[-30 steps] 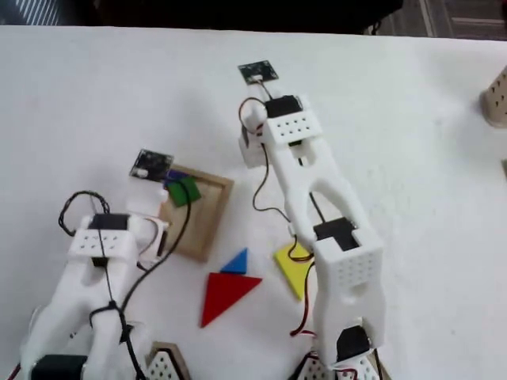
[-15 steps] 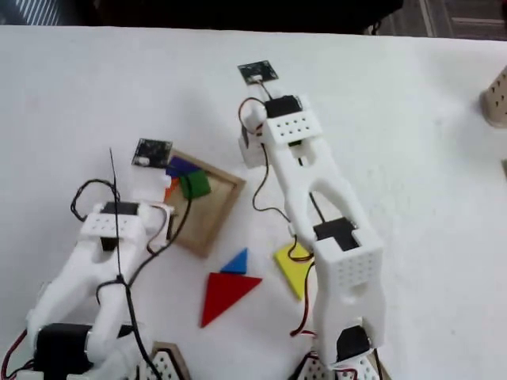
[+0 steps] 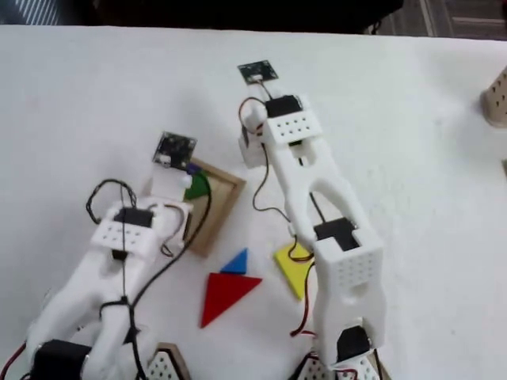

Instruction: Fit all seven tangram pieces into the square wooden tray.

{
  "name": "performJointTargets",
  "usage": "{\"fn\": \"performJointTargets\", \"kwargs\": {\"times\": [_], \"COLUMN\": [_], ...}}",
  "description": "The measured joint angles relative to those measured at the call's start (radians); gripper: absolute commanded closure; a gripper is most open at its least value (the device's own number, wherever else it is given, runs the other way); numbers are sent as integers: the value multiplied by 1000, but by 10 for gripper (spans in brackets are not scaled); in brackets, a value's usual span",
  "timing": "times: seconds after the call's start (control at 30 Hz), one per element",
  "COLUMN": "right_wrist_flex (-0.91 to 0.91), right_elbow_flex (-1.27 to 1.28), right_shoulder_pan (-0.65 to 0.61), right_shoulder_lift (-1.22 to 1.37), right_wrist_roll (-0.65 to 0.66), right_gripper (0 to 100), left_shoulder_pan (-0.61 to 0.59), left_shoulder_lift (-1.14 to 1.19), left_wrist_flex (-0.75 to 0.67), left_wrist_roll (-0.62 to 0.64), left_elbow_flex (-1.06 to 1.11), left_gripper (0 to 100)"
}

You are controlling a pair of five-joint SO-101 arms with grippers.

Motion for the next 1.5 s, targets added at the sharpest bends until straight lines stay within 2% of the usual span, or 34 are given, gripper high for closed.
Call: {"fn": "performJointTargets", "kwargs": {"times": [0.27, 0.7, 0.9, 1.23, 1.5], "right_wrist_flex": [0, 0, 0, 0, 0], "right_elbow_flex": [0, 0, 0, 0, 0], "right_shoulder_pan": [0, 0, 0, 0, 0], "right_shoulder_lift": [0, 0, 0, 0, 0], "right_wrist_roll": [0, 0, 0, 0, 0], "right_gripper": [981, 981, 981, 981, 981], "left_shoulder_pan": [-26, -35, -35, -38, -38], "left_shoulder_lift": [129, 209, 264, 265, 272], "left_wrist_flex": [-6, -144, -150, -152, -206], "left_wrist_roll": [0, 3, 3, 3, 3], "left_elbow_flex": [-32, -35, -103, -124, -124], "left_gripper": [976, 976, 976, 976, 976]}}
